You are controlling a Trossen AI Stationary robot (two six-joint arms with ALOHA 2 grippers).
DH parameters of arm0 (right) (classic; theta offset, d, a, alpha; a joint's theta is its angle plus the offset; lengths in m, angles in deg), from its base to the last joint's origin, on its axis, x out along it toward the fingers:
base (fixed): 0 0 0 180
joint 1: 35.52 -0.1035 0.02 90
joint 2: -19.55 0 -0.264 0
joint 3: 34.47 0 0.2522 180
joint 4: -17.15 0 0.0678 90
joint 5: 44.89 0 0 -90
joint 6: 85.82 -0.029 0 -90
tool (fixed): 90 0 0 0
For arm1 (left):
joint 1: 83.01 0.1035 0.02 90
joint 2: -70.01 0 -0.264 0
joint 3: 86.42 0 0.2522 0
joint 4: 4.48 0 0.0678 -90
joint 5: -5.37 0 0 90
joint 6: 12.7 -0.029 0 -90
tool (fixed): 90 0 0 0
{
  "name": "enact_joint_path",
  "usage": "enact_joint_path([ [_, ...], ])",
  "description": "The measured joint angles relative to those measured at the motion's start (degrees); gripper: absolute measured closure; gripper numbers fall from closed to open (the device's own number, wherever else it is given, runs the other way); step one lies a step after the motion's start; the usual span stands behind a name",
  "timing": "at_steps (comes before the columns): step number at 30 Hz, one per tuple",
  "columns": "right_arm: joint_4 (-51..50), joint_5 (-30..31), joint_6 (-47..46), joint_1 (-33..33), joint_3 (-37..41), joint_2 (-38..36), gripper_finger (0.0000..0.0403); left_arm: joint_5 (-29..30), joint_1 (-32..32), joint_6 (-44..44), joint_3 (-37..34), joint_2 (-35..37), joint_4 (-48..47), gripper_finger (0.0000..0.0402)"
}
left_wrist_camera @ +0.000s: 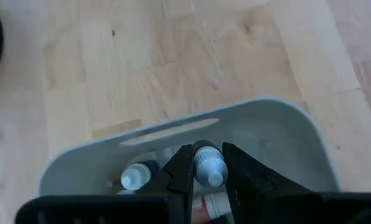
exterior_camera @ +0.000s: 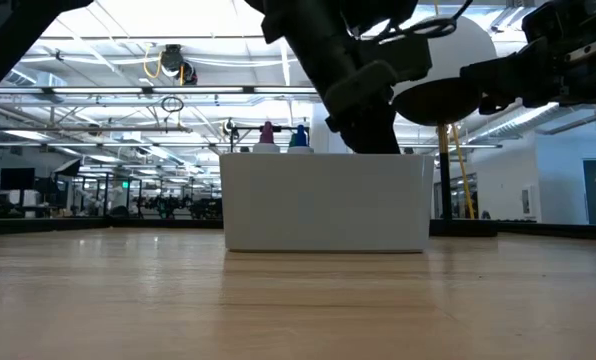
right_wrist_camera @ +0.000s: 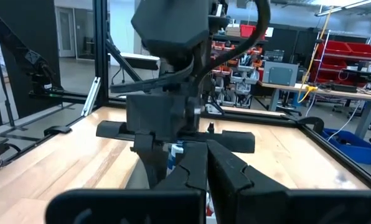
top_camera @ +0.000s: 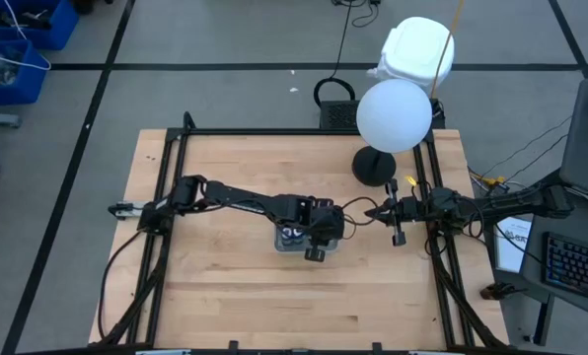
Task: Pick & Place food coloring
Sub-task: Put the small blue food coloring bottle into the gray bin, then return to Home Position
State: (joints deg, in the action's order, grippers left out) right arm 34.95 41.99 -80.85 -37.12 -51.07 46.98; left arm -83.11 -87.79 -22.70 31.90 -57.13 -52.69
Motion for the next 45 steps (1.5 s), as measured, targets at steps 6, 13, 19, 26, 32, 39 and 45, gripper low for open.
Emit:
enact_joint_path([
  [6, -0.05, 0.01, 0.0, 0.0, 0.0, 0.05, 0.0403, -0.54, 0.27, 0.04, 0.0, -0.88, 0.51, 0.0333],
  [13, -0.04, -0.04, -0.02, 0.0, 0.0, 0.07, 0.0403, -1.56, 0.27, -0.2, 0.04, -1.67, 0.73, 0.0321],
  [19, -0.06, -0.08, -0.05, 0.0, 0.0, 0.07, 0.0403, -1.53, 0.27, -0.2, 0.01, -1.92, 0.52, 0.033],
  [26, -0.06, -0.09, -0.04, 0.0, 0.0, 0.07, 0.0403, -1.51, 0.31, -0.24, 0.01, -1.92, 0.56, 0.0324],
  [32, -0.08, -0.11, -0.05, 0.0, 0.0, 0.07, 0.0403, -1.5, 0.31, 0.24, 0.01, -1.92, 0.71, 0.0318],
  [39, -0.08, -0.13, -0.74, 0.0, 0.0, 0.07, 0.0403, -1.49, 0.25, 0.02, 0.01, -1.92, 1.37, 0.0267],
  [45, -0.08, -0.13, -1.16, 0.0, 0.0, 0.07, 0.0403, -1.45, 0.25, -0.48, 0.01, -1.92, 1.69, 0.0253],
])
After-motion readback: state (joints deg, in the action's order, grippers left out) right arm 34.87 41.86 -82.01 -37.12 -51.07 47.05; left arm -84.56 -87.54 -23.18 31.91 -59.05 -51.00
